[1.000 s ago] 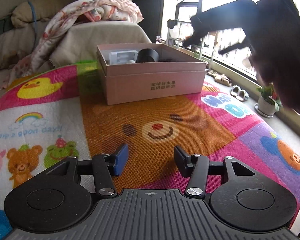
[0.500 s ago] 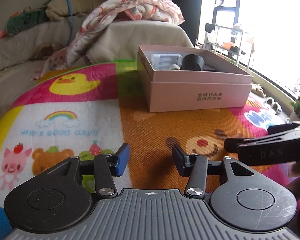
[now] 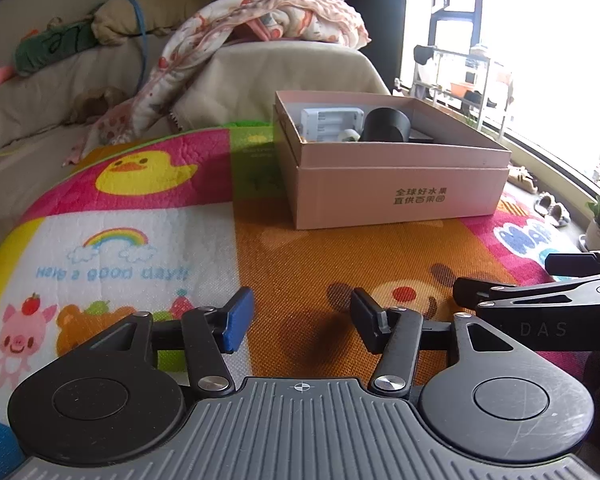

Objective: Organize rigid objects

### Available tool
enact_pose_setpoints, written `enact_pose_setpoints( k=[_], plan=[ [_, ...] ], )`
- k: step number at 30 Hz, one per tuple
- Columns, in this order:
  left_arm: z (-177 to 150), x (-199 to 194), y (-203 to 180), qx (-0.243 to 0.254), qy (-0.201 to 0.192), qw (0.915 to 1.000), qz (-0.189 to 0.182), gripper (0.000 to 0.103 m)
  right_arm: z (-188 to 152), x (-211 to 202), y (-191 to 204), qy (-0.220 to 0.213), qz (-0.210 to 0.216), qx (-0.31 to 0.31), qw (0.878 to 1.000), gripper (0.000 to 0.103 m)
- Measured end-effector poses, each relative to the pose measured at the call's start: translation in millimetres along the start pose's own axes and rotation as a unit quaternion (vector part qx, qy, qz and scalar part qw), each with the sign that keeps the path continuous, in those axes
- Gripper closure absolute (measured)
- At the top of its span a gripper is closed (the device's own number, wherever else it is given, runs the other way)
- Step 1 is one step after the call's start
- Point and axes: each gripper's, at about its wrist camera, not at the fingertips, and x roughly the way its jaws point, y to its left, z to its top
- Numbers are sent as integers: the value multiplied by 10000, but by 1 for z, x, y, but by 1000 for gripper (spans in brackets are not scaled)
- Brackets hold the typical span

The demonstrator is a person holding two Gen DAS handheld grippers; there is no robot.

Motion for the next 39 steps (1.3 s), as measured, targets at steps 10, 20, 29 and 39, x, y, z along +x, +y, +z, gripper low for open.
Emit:
enact_pose_setpoints(
  k=[10,20,29,39],
  plan=[
    [0,1,0,-30,1,10000,6,43,-1,0,-1,-14,30,29,10000,0],
    [0,0,1,-49,-1,10000,-9,43,-2,0,-1,-17,33,33,10000,0],
    [0,0,1,-46,-1,10000,-7,43,-2,0,-1,-17,34,35,10000,0],
    [0,0,1,-47,-2,10000,-8,43,-2,0,-1,-17,35,36,10000,0]
  ],
)
